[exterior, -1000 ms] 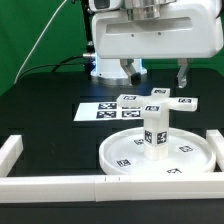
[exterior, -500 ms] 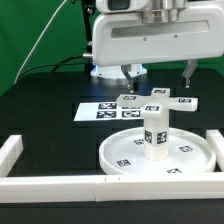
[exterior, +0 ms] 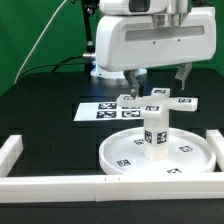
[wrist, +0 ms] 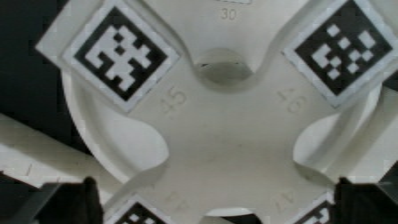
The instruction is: Assemble round table
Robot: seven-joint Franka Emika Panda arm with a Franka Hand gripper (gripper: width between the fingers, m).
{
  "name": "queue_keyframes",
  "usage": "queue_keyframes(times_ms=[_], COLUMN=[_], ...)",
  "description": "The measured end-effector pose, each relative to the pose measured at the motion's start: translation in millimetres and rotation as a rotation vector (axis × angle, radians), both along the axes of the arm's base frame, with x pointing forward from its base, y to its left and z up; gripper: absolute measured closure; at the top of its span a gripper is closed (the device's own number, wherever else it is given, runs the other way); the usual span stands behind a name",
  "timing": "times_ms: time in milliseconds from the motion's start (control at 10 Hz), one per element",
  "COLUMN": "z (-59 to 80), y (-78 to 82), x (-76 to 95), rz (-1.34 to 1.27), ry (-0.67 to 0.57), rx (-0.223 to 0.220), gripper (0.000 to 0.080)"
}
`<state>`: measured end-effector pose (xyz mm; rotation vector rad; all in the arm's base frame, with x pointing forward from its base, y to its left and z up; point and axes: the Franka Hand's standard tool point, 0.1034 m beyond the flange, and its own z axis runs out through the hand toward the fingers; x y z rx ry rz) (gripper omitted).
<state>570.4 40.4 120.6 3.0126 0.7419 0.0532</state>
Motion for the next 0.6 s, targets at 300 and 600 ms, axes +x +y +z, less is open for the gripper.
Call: queue_keyframes(times_ms=[300, 600], z=[-11.6, -21.8], y=[0.5, -1.7], x=[-5.1, -8.9], rz=[-0.001, -0.013], ry=[0.019, 0.019], rx=[-0.005, -0.012], gripper=[0.0151, 0.0151])
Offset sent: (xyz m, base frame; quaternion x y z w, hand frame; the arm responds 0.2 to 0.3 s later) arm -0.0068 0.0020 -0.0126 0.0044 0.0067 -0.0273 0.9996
